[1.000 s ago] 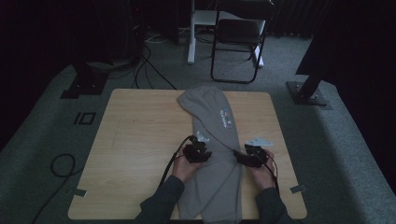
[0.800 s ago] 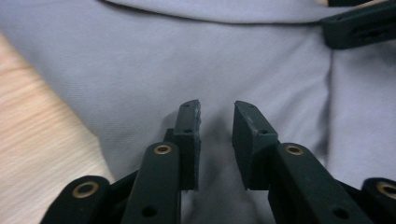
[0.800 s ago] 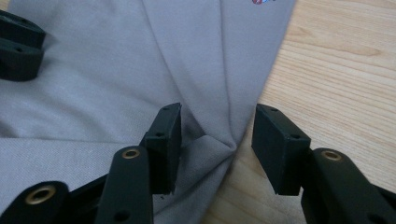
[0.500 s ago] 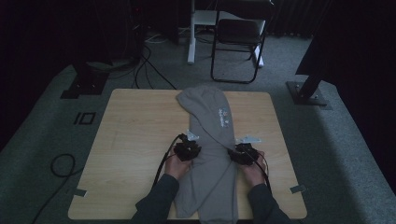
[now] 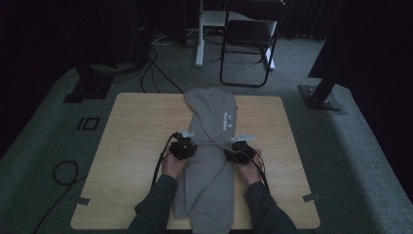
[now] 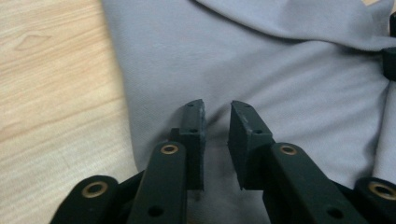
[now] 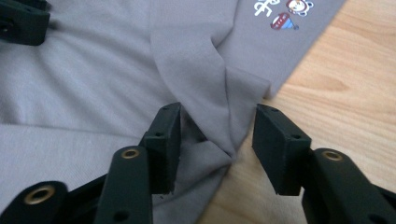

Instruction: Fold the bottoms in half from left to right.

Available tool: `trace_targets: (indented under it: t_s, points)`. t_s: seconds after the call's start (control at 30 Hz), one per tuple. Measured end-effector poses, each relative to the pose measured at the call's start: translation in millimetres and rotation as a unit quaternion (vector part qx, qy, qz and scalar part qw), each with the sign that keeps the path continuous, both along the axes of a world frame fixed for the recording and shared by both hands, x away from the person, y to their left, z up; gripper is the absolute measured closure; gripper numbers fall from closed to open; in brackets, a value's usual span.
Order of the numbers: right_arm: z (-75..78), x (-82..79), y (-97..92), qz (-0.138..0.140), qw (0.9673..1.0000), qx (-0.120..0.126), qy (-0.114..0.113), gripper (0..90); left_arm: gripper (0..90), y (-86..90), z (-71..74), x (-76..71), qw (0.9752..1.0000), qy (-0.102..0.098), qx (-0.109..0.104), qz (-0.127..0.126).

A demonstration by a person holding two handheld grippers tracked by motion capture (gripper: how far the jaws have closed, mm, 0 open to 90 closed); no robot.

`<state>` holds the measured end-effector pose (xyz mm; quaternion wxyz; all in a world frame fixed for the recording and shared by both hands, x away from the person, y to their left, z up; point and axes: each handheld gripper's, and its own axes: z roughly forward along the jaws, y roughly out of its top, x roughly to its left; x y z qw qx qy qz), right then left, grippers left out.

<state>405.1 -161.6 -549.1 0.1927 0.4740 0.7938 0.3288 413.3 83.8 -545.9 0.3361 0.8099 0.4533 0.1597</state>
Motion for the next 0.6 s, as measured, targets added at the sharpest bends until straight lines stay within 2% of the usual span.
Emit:
trace_targets:
  t_s: [0.13,0.2,0.33,0.47,0.6]
  points:
    - [0.7,-10.3,-10.0,-0.005,1.0,-0.004,-0.001,51.4,68.7,0.1,2.1,-5.6,0.9999,0.011,-0.004,-0.005]
    - [0.9,-18.3,-21.7,-0.009,1.0,-0.003,-0.001,52.1,66.3,2.8,8.0,-17.9,0.9998,0.011,-0.003,-0.019]
    - [0.6,-29.8,-33.8,-0.001,1.0,-0.005,-0.002,51.7,63.4,16.6,15.4,-44.3,0.9994,0.004,-0.022,-0.025]
    - [1.0,-37.8,-40.6,0.0,0.9999,-0.011,-0.007,50.9,61.9,36.4,14.4,-70.8,0.9991,0.017,-0.033,-0.022]
    - [6.1,-50.4,-42.6,-0.001,0.9997,-0.015,-0.02,50.3,60.5,51.4,13.5,-90.2,0.9986,0.023,-0.045,-0.018]
